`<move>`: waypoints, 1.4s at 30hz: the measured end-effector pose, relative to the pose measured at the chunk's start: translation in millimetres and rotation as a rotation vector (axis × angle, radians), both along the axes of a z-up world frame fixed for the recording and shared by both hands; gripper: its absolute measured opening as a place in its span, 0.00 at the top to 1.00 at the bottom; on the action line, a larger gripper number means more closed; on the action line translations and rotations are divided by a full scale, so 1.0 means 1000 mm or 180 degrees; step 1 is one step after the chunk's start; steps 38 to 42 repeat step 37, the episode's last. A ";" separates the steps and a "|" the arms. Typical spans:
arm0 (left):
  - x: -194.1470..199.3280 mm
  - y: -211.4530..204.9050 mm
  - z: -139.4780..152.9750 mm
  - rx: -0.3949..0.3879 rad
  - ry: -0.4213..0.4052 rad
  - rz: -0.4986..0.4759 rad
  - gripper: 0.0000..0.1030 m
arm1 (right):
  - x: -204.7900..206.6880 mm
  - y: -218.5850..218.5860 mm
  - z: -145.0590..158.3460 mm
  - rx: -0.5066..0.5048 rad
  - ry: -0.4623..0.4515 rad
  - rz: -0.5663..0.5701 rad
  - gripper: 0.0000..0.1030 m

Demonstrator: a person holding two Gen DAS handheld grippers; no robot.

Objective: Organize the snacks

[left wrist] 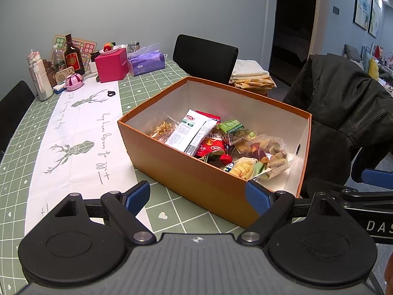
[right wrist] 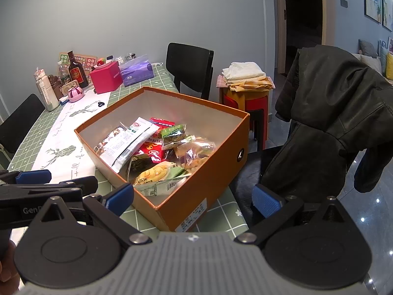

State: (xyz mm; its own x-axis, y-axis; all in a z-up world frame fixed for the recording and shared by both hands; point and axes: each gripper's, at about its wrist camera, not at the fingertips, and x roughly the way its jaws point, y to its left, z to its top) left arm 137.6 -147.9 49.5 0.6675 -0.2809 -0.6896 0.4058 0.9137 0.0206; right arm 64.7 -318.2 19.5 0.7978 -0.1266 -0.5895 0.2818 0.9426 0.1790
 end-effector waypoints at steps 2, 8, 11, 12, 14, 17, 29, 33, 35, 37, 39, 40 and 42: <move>0.000 0.000 0.000 0.0002 0.0000 0.0000 0.01 | 0.000 0.000 0.000 0.0000 0.0000 -0.0002 0.03; -0.001 0.001 0.000 -0.0001 -0.0008 -0.0001 0.01 | 0.000 0.000 0.000 0.0001 -0.0001 -0.0004 0.03; -0.001 0.000 0.000 0.0001 -0.0006 0.0001 0.01 | 0.000 0.000 0.000 0.0001 0.0000 -0.0003 0.03; -0.001 0.000 0.000 0.0002 -0.0005 0.0000 0.01 | 0.000 0.000 0.000 0.0002 0.0000 -0.0003 0.03; -0.001 0.000 0.000 0.0000 -0.0005 0.0002 0.01 | 0.000 0.000 0.000 0.0001 0.0002 -0.0001 0.03; -0.001 0.001 0.000 0.0003 -0.0008 0.0000 0.01 | -0.001 -0.001 -0.001 0.0000 0.0004 -0.0003 0.03; -0.003 0.004 0.003 -0.0013 -0.0024 -0.0007 0.01 | -0.003 0.000 -0.001 -0.0031 -0.0004 -0.0028 0.03; -0.003 0.003 0.003 -0.0012 -0.0034 -0.0010 0.01 | -0.005 0.001 0.000 -0.0044 -0.0005 -0.0038 0.03; -0.005 0.004 0.003 -0.0035 -0.0099 -0.0028 0.01 | -0.005 0.002 0.000 -0.0034 -0.0018 -0.0031 0.03; -0.006 0.005 0.004 -0.0063 -0.0122 -0.0054 0.01 | -0.007 0.004 0.002 -0.0035 -0.0043 -0.0016 0.03; -0.006 0.005 0.004 -0.0063 -0.0122 -0.0054 0.01 | -0.007 0.004 0.002 -0.0035 -0.0043 -0.0016 0.03; -0.006 0.005 0.004 -0.0063 -0.0122 -0.0054 0.01 | -0.007 0.004 0.002 -0.0035 -0.0043 -0.0016 0.03; -0.006 0.005 0.004 -0.0063 -0.0122 -0.0054 0.01 | -0.007 0.004 0.002 -0.0035 -0.0043 -0.0016 0.03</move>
